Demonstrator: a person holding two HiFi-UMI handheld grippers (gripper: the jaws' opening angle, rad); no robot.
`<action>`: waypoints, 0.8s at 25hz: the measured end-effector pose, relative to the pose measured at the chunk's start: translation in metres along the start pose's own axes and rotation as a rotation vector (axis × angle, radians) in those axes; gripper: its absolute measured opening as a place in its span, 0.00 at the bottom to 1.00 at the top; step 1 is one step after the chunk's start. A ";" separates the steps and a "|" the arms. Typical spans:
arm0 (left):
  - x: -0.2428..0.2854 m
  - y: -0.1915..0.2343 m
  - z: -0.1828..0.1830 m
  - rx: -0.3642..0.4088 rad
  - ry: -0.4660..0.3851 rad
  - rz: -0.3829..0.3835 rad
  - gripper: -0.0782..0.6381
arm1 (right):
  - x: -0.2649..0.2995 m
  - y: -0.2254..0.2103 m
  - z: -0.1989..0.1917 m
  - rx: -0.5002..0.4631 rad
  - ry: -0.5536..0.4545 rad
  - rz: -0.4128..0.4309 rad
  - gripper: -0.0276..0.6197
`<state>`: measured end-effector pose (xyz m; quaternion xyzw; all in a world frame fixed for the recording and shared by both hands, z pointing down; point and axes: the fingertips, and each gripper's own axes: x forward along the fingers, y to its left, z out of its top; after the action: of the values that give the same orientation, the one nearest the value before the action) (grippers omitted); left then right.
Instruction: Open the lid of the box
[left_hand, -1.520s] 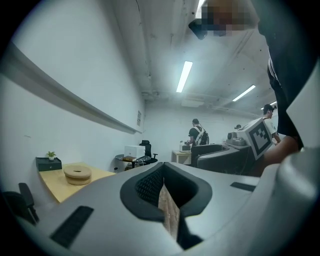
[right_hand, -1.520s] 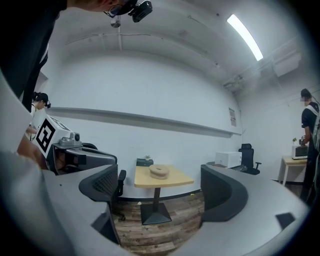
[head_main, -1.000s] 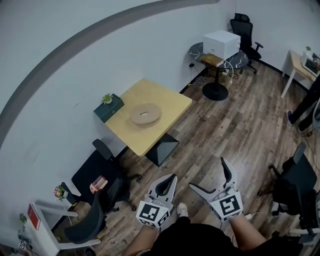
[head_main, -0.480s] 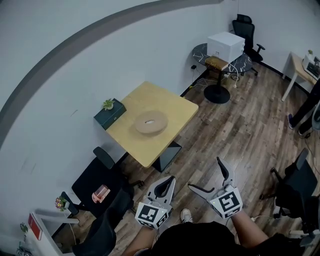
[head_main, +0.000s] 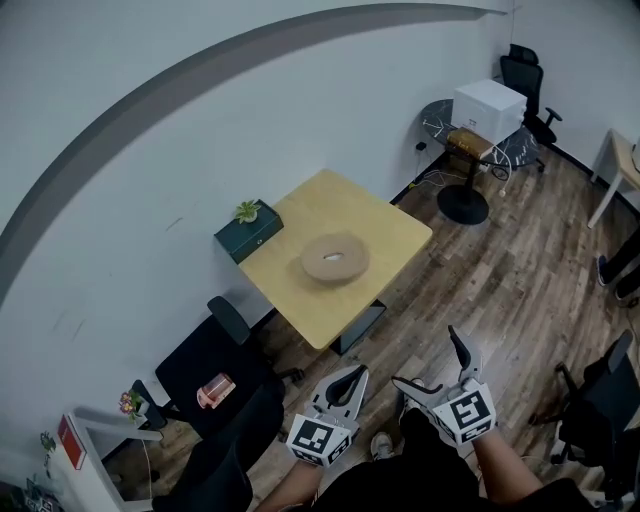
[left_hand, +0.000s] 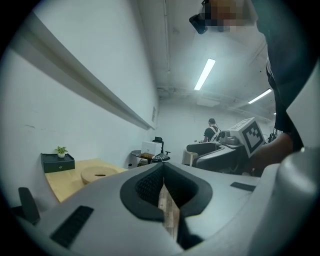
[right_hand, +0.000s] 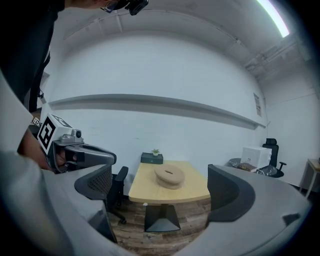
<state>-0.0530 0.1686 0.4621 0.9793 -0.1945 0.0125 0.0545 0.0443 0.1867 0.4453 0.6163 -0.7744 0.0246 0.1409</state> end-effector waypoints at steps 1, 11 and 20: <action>0.001 0.006 -0.002 -0.005 0.005 0.010 0.14 | 0.008 -0.002 -0.001 0.011 0.004 0.005 0.96; 0.036 0.065 0.008 -0.020 -0.012 0.124 0.14 | 0.087 -0.034 0.021 -0.021 -0.036 0.087 0.97; 0.084 0.118 0.014 -0.027 0.005 0.206 0.14 | 0.147 -0.088 0.033 -0.005 -0.056 0.116 0.96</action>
<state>-0.0205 0.0265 0.4637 0.9533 -0.2940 0.0179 0.0664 0.0938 0.0196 0.4385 0.5703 -0.8126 0.0137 0.1190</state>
